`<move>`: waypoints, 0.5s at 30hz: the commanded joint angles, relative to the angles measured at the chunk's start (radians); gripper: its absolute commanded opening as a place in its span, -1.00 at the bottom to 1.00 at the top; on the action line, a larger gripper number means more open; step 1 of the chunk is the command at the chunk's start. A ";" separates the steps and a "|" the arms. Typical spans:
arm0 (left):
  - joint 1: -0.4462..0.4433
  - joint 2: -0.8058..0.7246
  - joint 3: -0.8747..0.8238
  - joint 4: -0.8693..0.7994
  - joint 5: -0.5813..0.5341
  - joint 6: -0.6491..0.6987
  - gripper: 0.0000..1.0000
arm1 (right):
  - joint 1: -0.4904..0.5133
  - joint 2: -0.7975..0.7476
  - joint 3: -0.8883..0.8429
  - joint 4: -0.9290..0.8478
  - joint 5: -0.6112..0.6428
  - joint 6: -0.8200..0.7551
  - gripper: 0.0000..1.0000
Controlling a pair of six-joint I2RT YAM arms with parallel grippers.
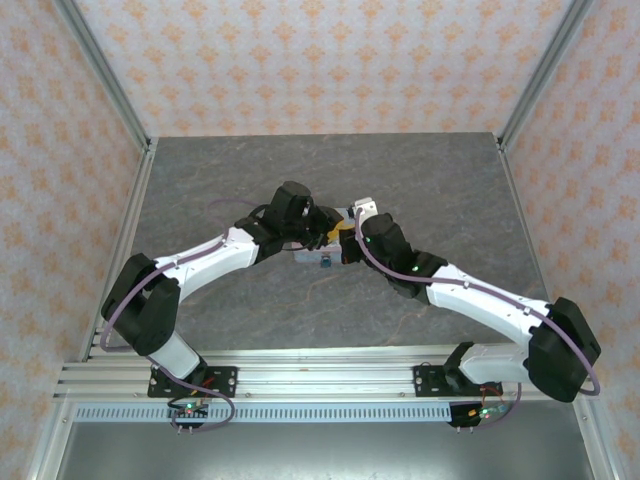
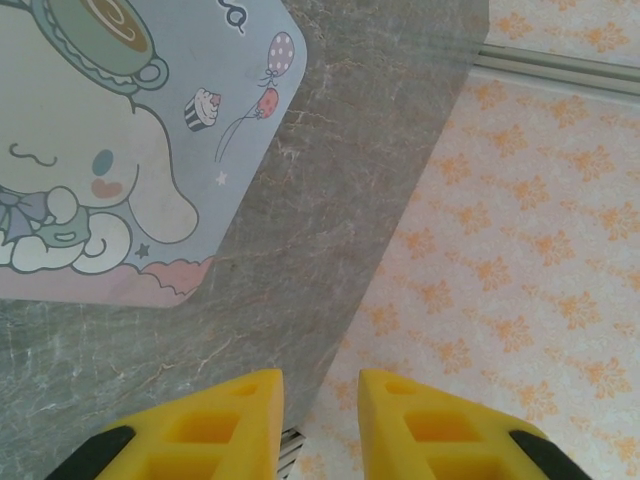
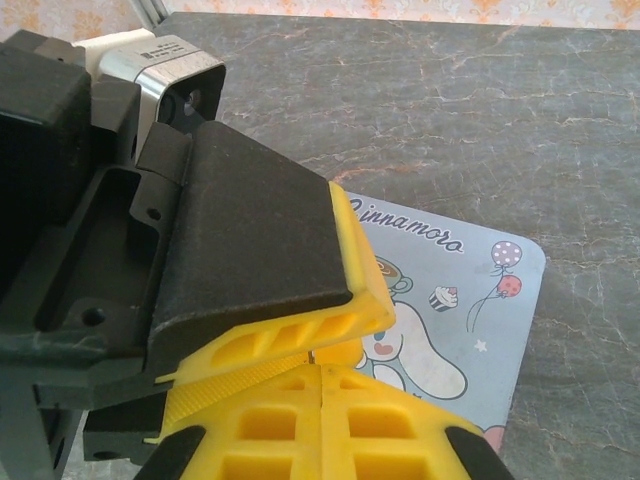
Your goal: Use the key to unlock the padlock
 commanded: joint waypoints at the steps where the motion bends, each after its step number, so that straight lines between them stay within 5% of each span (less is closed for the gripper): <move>1: -0.006 0.005 0.026 0.029 0.015 -0.008 -0.49 | 0.007 0.007 0.034 0.011 0.032 -0.015 -1.00; 15: -0.016 0.009 0.012 0.045 0.014 -0.010 -1.00 | 0.007 0.017 0.034 0.018 0.042 -0.009 -1.00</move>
